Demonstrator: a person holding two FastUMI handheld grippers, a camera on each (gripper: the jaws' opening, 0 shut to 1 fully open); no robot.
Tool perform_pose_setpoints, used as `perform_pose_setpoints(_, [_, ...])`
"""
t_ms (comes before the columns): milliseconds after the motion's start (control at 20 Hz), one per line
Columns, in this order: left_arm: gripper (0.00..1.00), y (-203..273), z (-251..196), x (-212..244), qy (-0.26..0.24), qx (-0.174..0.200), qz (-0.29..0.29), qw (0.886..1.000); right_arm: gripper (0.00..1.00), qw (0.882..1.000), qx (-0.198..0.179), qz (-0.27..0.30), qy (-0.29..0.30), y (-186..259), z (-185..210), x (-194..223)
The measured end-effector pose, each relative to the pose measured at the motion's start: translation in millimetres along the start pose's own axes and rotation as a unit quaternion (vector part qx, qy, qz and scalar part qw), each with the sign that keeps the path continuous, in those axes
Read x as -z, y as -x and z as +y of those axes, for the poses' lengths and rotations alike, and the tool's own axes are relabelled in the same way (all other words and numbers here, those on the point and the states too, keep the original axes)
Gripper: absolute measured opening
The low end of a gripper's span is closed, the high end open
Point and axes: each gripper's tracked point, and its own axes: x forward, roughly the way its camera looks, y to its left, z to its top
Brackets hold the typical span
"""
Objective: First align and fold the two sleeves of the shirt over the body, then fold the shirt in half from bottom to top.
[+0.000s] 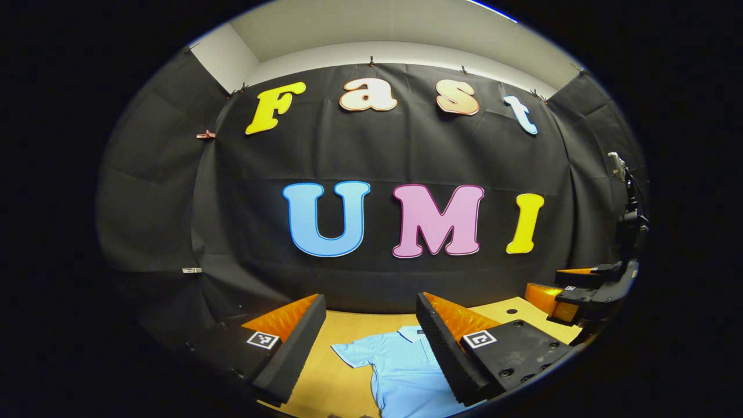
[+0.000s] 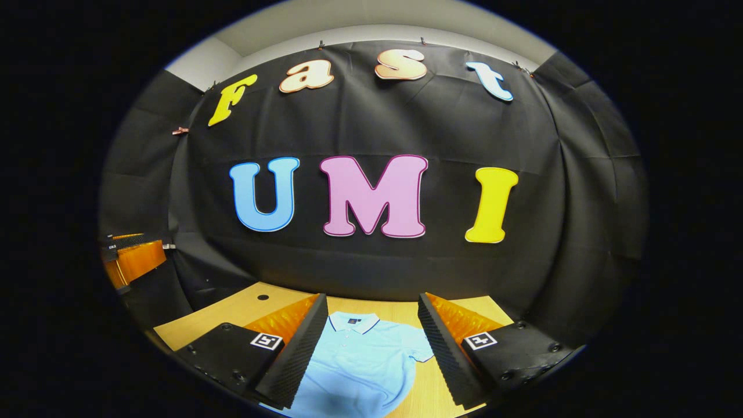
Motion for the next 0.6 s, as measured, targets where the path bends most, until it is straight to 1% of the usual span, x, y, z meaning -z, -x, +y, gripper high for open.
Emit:
perform_pose_setpoints(250, [0.99, -3.4, 3.4, 5.8, 0.003, -0.008, 0.008, 1.000, 0.97, 1.000, -0.003, 0.000, -0.004, -7.9, -0.9, 2.4])
perform_pose_setpoints(600, [0.99, -9.8, -13.3, 4.1, -0.001, 0.008, 0.008, 1.000, 0.97, 1.000, 0.007, 0.007, -0.008, -9.5, -17.3, 8.9])
